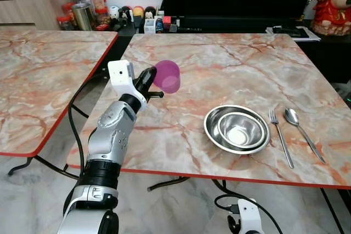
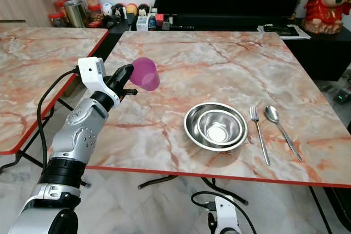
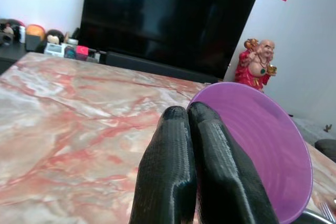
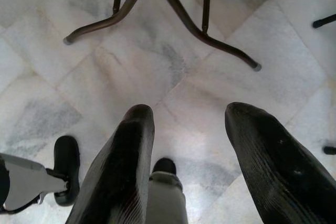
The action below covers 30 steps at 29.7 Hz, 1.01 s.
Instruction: Setting the table
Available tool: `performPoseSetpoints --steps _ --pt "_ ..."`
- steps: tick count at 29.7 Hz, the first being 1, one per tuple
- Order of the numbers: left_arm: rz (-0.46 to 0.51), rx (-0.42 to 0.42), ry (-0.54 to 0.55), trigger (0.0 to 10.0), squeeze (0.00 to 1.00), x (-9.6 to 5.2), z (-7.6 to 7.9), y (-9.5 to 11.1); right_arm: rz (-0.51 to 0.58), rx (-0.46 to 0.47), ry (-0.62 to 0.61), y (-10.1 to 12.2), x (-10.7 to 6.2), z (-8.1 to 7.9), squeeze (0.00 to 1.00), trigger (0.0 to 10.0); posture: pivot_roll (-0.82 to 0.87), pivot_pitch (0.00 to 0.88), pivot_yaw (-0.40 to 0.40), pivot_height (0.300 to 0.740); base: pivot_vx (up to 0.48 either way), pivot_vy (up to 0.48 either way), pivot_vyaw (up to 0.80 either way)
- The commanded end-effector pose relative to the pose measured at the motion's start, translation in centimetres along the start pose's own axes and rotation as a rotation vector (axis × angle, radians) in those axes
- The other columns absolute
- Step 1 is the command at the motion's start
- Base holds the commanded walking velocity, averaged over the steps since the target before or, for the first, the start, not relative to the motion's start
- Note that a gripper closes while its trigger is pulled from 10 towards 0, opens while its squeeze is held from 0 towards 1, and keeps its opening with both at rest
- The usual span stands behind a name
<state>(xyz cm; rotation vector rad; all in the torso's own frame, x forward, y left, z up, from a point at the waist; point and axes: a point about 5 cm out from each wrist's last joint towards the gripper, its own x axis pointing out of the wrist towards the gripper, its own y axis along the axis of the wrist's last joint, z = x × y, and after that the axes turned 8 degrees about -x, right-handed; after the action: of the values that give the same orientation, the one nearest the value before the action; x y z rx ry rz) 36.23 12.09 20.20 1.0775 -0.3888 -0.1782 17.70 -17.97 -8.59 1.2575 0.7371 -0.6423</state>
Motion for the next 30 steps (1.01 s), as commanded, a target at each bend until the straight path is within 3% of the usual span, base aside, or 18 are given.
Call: performPoseSetpoints --steps 1,10,19,30 --pt "-0.03 -0.001 -0.027 10.0 0.0 0.0 0.2 -0.3 -0.014 0.008 0.002 -0.5 -0.1 -0.2 0.0 10.0 -0.01 0.0 0.024 0.719 0.0 0.0 0.0" --pt "-0.07 -0.019 -0.036 10.0 0.0 1.4 1.1 -1.2 -0.03 0.025 -0.01 -1.0 -0.2 -0.2 0.0 10.0 -0.03 0.0 0.043 0.719 0.0 0.0 0.0" --pt "-0.066 -0.015 -0.034 10.0 0.0 1.4 1.1 -1.2 -0.072 0.034 -0.018 -2.4 -0.6 -0.2 0.0 10.0 -0.02 0.0 0.041 0.719 0.0 0.0 0.0" --pt "-0.059 -0.011 -0.01 10.0 0.0 0.8 0.3 -1.2 -0.099 0.034 -0.074 -3.9 -1.2 2.0 0.0 10.0 -0.02 0.0 0.034 0.719 0.0 0.0 0.0"
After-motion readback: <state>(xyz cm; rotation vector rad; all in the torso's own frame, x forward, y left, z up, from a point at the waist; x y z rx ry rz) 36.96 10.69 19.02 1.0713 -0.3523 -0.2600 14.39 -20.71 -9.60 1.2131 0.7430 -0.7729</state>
